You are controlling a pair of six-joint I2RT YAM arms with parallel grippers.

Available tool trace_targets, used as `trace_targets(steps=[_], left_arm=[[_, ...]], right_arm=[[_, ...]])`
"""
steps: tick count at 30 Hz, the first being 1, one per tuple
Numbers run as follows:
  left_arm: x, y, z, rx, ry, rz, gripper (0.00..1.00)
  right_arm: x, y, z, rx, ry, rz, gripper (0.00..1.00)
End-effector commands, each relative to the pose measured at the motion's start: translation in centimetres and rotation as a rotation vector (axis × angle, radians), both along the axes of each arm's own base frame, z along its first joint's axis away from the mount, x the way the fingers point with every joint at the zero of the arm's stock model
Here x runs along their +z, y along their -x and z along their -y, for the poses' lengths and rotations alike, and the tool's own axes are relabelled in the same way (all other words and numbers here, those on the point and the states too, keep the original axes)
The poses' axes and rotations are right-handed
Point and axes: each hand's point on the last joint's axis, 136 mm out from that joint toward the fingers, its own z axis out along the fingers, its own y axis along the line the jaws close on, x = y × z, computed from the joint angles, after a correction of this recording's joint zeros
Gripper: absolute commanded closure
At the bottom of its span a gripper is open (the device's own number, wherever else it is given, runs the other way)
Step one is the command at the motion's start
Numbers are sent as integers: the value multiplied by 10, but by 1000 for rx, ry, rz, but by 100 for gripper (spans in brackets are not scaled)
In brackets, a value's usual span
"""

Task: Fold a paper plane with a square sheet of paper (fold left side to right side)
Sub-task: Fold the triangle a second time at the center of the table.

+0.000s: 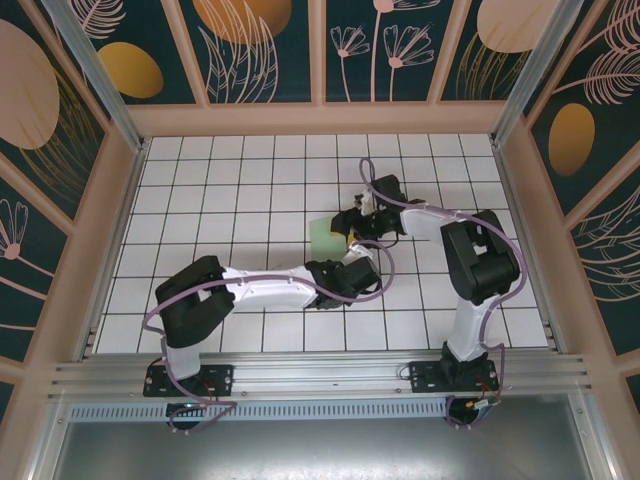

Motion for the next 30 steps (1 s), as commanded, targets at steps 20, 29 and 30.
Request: trace_targets(steps=[20,29,30], left_arm=[[29,-12,-11,64,636,-330,100],[29,-18,-24,92,805,-442,100],[30,-19,-24,92,827,-452,100]], right_arm=[[30,53,53,-145,13,216,84],[-18,89,34,-87,96,92,100],[-20,90,32,-80,96,81,100]])
